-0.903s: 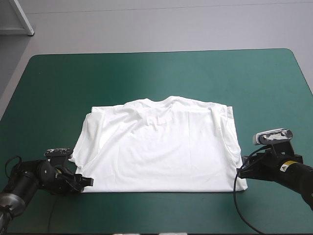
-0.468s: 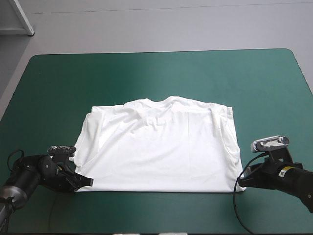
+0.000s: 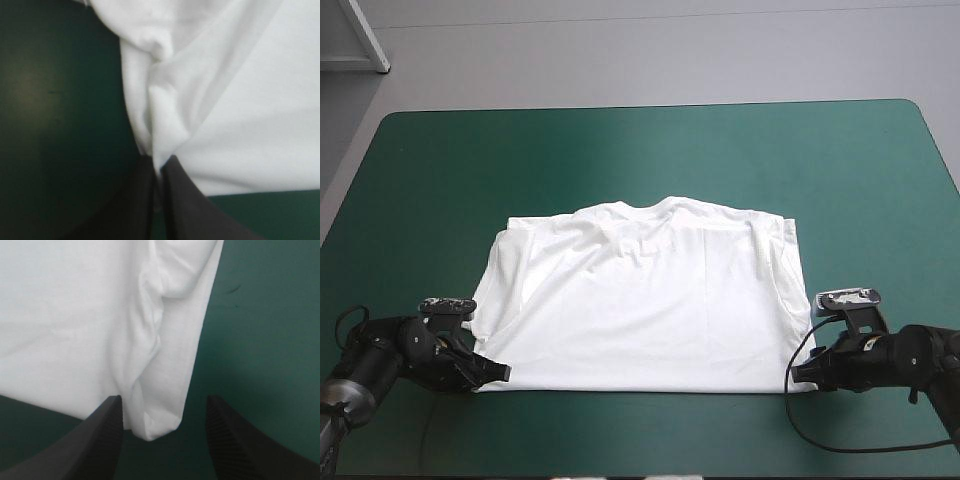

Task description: Fold the cloth

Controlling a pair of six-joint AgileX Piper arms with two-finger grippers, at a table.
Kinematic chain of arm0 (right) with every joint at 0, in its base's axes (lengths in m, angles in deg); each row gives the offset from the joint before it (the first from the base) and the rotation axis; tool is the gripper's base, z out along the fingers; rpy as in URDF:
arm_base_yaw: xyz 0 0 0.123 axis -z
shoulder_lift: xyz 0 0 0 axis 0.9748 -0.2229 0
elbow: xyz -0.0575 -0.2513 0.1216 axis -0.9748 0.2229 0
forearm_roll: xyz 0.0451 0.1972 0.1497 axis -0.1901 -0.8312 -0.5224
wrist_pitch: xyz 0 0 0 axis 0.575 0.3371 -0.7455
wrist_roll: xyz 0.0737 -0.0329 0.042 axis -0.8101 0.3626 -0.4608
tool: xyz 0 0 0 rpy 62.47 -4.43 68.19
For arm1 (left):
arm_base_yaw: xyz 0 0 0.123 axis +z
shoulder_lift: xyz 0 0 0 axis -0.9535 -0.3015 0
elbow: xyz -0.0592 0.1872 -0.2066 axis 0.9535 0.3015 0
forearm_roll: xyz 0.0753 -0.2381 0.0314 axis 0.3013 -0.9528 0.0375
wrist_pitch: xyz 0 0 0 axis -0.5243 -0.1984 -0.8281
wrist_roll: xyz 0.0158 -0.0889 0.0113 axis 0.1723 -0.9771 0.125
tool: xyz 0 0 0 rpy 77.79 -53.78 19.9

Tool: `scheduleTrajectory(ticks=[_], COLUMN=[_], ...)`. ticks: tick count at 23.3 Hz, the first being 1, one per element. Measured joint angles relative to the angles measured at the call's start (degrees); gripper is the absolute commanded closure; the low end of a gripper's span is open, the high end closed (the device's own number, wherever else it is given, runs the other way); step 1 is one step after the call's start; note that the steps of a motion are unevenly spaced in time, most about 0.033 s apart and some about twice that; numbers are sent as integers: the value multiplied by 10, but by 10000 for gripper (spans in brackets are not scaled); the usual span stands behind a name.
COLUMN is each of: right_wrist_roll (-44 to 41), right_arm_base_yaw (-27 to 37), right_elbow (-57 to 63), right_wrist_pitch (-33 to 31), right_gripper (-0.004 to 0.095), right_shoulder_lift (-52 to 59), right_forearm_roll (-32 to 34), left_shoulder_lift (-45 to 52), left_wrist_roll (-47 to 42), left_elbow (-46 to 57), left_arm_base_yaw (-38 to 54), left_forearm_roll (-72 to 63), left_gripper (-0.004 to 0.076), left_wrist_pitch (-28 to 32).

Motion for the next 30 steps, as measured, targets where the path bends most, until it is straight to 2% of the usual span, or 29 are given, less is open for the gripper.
scheduleTrajectory(ticks=[7, 10, 11, 13, 14, 16, 22, 25, 27, 30], right_wrist_roll=[24, 32, 34, 36, 36, 36, 24, -16, -40, -51], right_arm_base_yaw=[0, 0, 0, 0, 0, 0, 0, 0, 0, 0], right_elbow=[0, 0, 0, -2, -4, -4, -2, -2, -6, -29], right_wrist_pitch=[1, -3, -6, -18, -21, -28, -36, -62, -105, -145], right_gripper=[419, 466, 501, 641, 771, 917, 916, 924, 925, 925], right_shoulder_lift=[-65, -85, -91, -103, -105, -109, -91, -27, 29, 95], right_forearm_roll=[-25, -31, -32, -31, -31, -31, -14, 32, 64, 76], left_shoulder_lift=[0, 0, 0, 0, 0, 0, 18, 63, 103, 138], left_wrist_roll=[11, 14, 15, 15, 16, 17, 17, 8, -4, -6], left_elbow=[0, 0, 0, 0, 0, 0, 2, 0, -15, -48], left_arm_base_yaw=[0, 0, 0, 0, 0, 0, 0, 0, -1, -1], left_forearm_roll=[-3, -3, -4, -5, -5, -5, -4, 5, 20, 25], left_gripper=[703, 703, 703, 703, 703, 703, 705, 705, 705, 705], left_wrist_pitch=[0, 0, 0, 2, 2, 2, 1, -43, -78, -113])
